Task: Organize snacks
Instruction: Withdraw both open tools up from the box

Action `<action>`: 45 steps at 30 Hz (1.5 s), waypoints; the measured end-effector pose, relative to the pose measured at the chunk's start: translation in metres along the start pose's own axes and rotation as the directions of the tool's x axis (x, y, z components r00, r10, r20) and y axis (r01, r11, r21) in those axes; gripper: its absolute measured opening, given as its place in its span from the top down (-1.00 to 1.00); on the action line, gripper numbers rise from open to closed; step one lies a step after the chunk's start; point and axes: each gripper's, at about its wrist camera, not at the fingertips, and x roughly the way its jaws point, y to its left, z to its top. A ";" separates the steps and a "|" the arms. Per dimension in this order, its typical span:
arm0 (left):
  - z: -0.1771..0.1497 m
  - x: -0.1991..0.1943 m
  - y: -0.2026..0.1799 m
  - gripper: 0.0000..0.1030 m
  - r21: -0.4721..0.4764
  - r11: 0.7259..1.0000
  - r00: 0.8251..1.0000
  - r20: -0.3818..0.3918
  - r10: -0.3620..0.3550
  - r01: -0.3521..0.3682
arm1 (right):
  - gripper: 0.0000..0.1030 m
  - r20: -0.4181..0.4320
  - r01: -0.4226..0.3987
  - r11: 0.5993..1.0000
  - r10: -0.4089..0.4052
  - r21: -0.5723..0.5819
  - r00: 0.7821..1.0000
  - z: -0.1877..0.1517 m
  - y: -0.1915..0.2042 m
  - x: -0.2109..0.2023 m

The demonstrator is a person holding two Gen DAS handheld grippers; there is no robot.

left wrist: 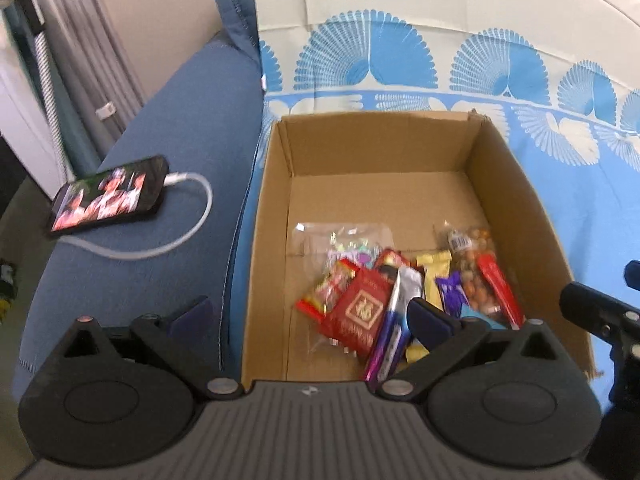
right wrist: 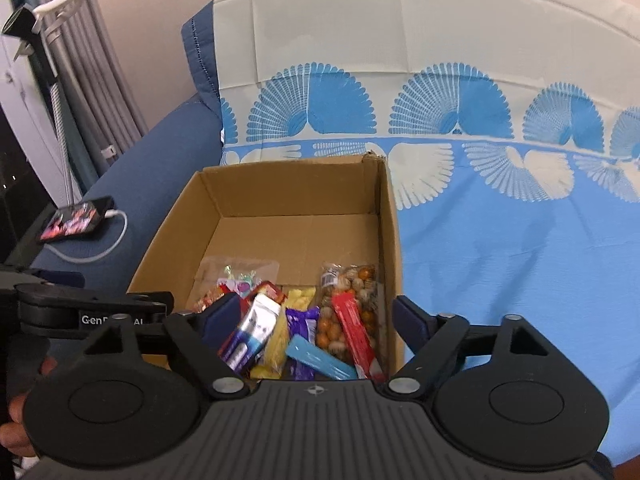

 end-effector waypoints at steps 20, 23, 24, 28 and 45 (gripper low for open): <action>-0.057 -0.070 0.004 -1.00 -0.086 0.995 0.998 -0.019 -0.057 0.055 | -0.72 0.067 0.072 0.997 -0.070 -0.040 0.995 -0.050 0.006 -0.076; -0.066 -0.078 0.007 -1.00 -0.096 0.995 0.999 0.023 -0.026 0.028 | -0.74 0.081 0.073 0.997 -0.070 -0.035 0.994 -0.054 0.005 -0.084; -0.068 -0.080 0.006 -1.00 -0.082 0.996 0.999 0.032 -0.017 0.019 | -0.74 0.083 0.071 0.997 -0.068 -0.036 0.994 -0.057 0.004 -0.087; -0.075 -0.086 0.007 -1.00 -0.072 0.997 0.999 0.034 -0.026 0.028 | -0.81 0.081 0.055 0.998 -0.052 -0.030 0.995 -0.063 0.004 -0.094; -0.085 -0.083 0.013 -1.00 -0.101 0.995 0.999 -0.047 0.002 -0.007 | -1.00 0.097 0.072 0.997 -0.069 -0.033 0.993 -0.068 0.007 -0.101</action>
